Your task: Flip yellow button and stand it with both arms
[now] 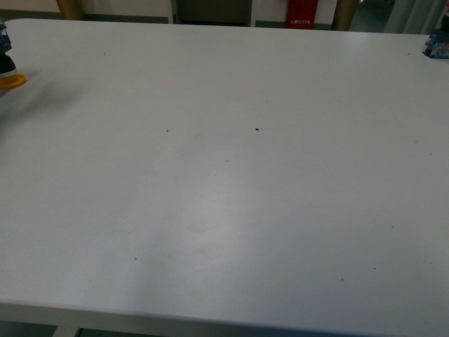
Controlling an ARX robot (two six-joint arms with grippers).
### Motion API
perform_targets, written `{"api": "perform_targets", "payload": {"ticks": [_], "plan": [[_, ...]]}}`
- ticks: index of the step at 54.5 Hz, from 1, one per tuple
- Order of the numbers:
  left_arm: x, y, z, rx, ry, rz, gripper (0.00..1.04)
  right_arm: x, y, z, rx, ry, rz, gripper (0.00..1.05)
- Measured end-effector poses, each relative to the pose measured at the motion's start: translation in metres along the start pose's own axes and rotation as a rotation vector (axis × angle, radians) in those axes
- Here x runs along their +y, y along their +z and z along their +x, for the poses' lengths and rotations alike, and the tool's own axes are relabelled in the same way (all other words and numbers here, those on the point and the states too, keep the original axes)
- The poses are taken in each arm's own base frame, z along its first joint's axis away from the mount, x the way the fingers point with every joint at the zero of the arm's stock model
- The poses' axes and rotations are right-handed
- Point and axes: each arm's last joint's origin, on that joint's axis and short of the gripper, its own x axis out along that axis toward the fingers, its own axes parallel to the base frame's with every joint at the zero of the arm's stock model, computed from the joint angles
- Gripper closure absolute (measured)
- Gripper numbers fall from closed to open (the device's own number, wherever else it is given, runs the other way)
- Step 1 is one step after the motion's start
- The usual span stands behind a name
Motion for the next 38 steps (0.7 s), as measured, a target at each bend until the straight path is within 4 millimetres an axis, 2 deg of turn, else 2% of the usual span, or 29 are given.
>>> {"api": "perform_targets", "payload": {"ticks": [20, 38], "plan": [[0.017, -0.002, 0.003, 0.008, 0.053, -0.011, 0.07, 0.000, 0.000, 0.000, 0.000, 0.000, 0.000, 0.07], [0.018, 0.000, 0.015, 0.002, 0.045, -0.014, 0.07, 0.000, 0.000, 0.000, 0.000, 0.000, 0.000, 0.07]]}}
